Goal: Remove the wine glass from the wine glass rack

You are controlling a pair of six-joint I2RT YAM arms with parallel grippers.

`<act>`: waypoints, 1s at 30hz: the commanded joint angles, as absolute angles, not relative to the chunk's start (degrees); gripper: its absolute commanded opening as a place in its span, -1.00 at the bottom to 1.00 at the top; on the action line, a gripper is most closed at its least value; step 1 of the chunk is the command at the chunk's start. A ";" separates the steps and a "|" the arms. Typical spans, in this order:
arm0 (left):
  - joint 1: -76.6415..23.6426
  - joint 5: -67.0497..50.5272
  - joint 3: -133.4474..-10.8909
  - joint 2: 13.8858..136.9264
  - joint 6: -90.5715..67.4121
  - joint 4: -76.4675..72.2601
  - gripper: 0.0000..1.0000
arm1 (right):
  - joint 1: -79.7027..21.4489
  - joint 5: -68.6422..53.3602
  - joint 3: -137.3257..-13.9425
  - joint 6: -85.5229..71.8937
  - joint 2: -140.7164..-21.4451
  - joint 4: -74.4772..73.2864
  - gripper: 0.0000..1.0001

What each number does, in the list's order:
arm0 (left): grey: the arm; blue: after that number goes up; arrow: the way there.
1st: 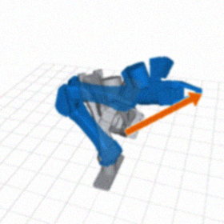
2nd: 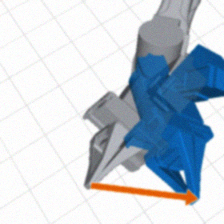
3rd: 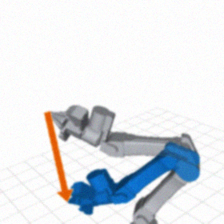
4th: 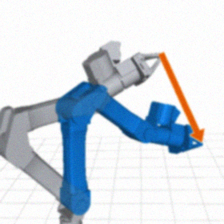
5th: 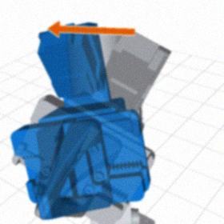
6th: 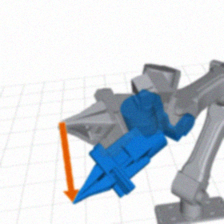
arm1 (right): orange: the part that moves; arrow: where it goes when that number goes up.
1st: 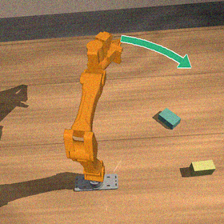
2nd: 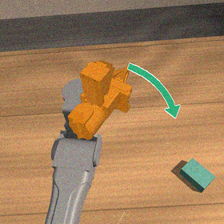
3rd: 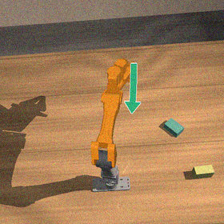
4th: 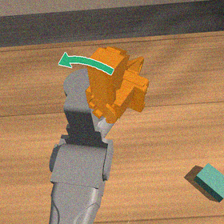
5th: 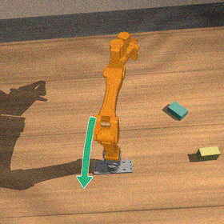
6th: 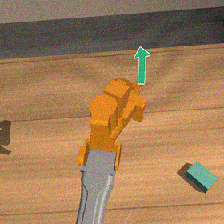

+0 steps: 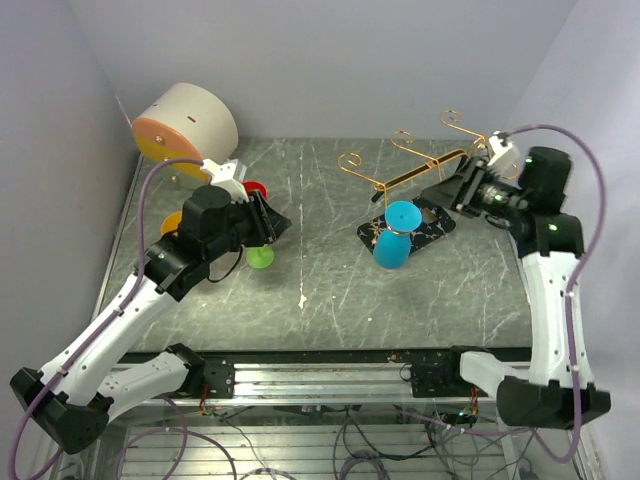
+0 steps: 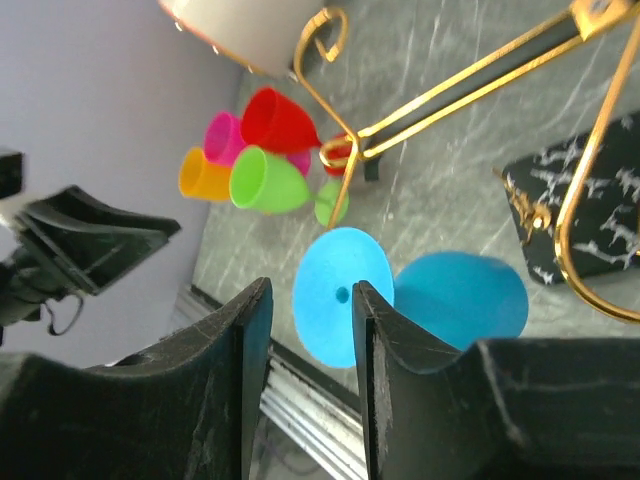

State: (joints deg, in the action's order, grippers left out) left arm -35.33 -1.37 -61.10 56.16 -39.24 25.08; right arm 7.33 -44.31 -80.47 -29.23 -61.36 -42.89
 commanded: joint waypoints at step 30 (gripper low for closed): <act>-34.98 3.38 -58.04 48.98 -39.68 29.70 -0.06 | -2.24 -38.17 -73.74 -27.64 -62.01 -42.69 -0.32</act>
